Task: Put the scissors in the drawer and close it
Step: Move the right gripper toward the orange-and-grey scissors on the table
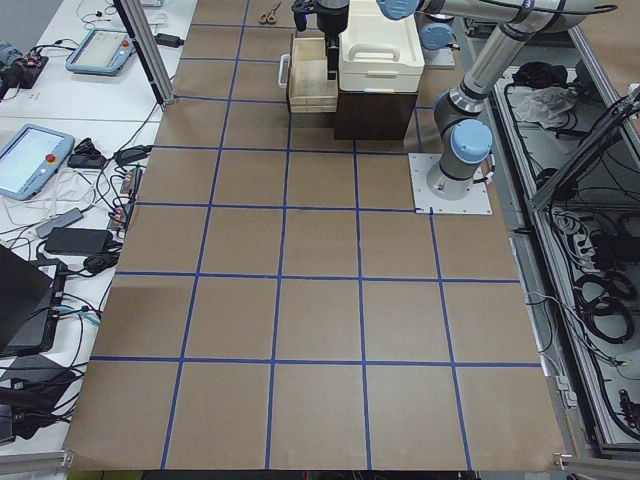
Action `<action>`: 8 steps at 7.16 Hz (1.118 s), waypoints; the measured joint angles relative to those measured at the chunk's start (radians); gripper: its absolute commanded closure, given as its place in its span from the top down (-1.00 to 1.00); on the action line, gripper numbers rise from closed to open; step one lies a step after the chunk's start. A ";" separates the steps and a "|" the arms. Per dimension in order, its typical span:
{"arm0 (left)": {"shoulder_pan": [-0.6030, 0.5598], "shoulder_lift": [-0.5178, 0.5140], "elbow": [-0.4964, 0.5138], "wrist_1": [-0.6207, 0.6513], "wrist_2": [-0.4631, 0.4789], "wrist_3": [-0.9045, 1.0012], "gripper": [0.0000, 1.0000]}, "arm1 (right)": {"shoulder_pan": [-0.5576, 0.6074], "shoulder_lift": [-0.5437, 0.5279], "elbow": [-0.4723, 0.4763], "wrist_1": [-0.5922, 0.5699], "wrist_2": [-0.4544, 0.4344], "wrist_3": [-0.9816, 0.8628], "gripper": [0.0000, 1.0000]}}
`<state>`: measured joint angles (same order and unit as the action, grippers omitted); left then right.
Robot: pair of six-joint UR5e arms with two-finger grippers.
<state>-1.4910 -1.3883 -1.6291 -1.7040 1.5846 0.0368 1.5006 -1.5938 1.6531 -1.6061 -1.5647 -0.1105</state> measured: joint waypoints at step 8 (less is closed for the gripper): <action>0.000 0.002 0.000 -0.001 0.000 0.000 1.00 | -0.080 0.038 -0.003 -0.081 0.010 -0.456 1.00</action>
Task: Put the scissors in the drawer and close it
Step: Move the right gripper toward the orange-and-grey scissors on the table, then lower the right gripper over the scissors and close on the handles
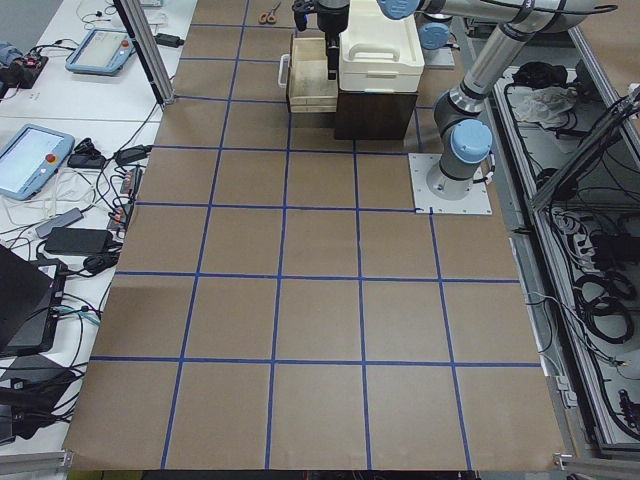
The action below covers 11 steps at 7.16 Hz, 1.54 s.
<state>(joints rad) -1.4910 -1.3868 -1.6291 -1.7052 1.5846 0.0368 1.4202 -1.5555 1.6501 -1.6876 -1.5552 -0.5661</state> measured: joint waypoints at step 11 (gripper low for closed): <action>0.000 0.000 0.000 -0.001 0.000 0.000 1.00 | -0.359 0.529 -0.104 -0.487 0.010 -0.850 0.88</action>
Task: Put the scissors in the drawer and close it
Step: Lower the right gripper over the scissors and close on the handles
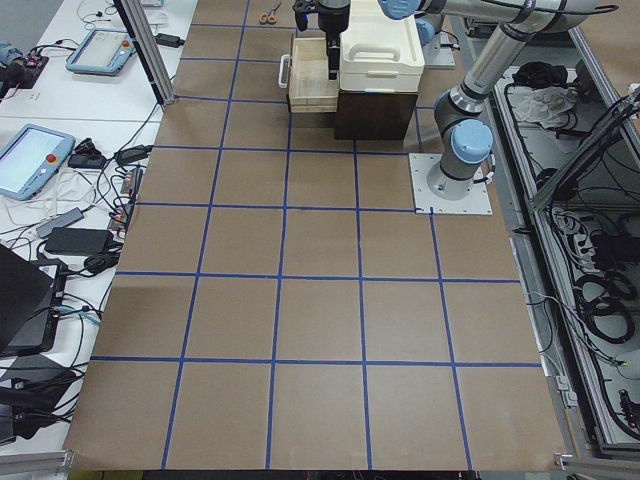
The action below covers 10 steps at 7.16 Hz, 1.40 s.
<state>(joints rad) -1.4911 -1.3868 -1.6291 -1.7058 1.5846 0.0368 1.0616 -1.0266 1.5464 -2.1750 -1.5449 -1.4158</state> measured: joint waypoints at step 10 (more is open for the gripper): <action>-0.001 0.000 0.000 -0.001 0.000 0.000 1.00 | -0.011 0.121 -0.061 -0.039 -0.007 -0.035 0.57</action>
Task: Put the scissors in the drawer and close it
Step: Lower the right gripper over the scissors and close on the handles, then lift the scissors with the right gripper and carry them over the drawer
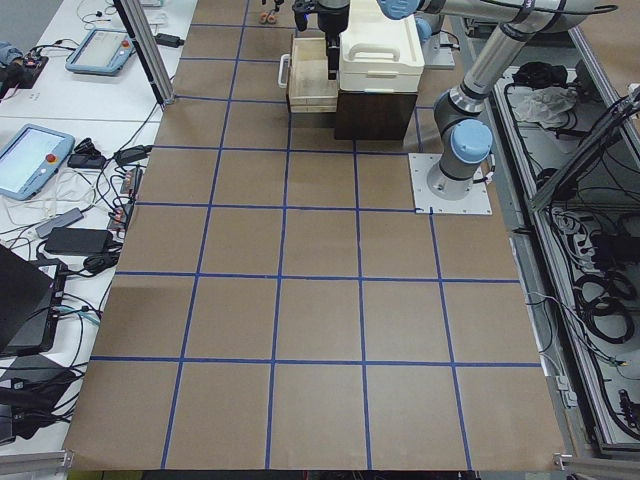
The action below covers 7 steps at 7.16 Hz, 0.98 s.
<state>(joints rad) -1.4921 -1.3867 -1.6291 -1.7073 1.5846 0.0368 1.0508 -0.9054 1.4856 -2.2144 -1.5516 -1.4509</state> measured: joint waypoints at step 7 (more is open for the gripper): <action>0.000 0.001 0.000 0.001 0.000 0.000 1.00 | 0.001 0.009 0.001 0.014 -0.037 0.003 -0.93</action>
<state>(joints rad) -1.4925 -1.3861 -1.6291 -1.7067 1.5846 0.0368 1.0521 -0.8962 1.4864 -2.2001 -1.5891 -1.4481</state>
